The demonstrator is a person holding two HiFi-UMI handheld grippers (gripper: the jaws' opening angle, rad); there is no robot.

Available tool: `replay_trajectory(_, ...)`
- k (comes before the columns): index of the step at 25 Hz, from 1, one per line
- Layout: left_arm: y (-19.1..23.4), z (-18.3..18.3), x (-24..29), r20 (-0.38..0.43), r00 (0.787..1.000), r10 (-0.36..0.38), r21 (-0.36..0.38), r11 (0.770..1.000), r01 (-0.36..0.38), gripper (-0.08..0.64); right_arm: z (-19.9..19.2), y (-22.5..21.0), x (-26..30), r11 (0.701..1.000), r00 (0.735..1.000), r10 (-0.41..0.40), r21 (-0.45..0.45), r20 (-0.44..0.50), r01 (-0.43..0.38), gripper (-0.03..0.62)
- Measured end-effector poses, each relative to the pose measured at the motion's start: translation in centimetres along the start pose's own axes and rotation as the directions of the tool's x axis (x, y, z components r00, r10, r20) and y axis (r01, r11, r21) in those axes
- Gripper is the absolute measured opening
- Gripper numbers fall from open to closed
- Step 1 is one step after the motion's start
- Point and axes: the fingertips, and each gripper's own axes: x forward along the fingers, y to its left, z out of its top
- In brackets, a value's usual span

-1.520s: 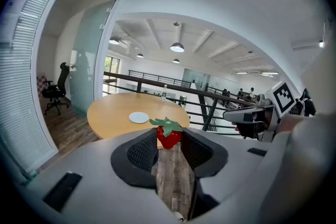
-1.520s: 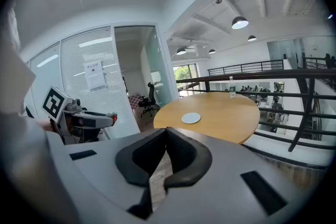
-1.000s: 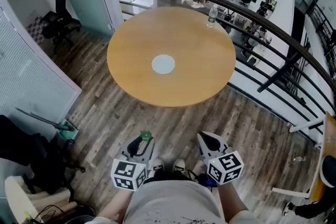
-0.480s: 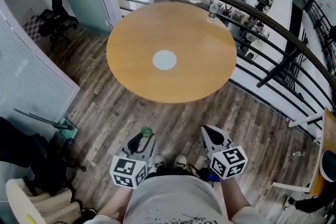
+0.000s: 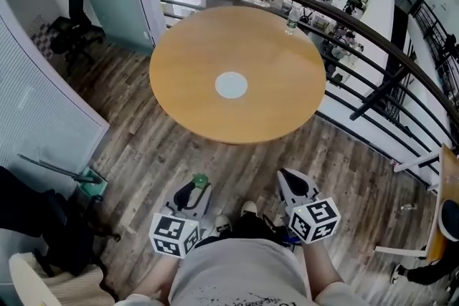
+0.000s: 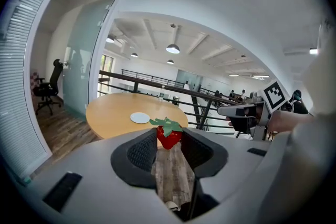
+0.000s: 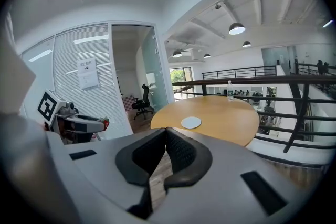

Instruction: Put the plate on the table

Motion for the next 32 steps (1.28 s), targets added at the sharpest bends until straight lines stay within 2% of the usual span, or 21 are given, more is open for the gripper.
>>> replay_trajectory(6, 0.3, 0.2, 1.0, 0.003, 0.999, -0.038, -0.003, 0.999, 0.038, 0.153, -0.6, -0.1, 1.0, 1.000, 1.000, -0.014, 0.011, -0.008, 0.014, 0.025)
replay_trajectory(11, 1.8, 0.8, 2.8, 0.003, 1.000, -0.023, 0.034, 0.999, 0.023, 0.153, -0.3, -1.1, 3.6, 1.000, 1.000, -0.006, 0.020, -0.003, 0.006, 0.025)
replay_trajectory(17, 3.4, 2.0, 6.1, -0.010, 1.000, -0.028, 0.018, 0.999, 0.028, 0.153, 1.0, -3.1, 7.1, 1.000, 1.000, 0.003, 0.025, -0.010, -0.003, 0.025)
replay_trajectory(25, 5.5, 5.2, 13.2, -0.028, 0.999, -0.039, -0.001, 0.999, 0.039, 0.153, 3.8, -8.0, 12.3, 1.000, 1.000, 0.012, 0.017, -0.020, -0.012, 0.025)
replay_trajectory(32, 7.3, 9.3, 19.7, -0.022, 1.000, -0.021, -0.021, 1.000, 0.020, 0.153, 7.6, -13.2, 17.1, 0.999, 0.999, 0.034, -0.001, -0.015, -0.034, 0.025)
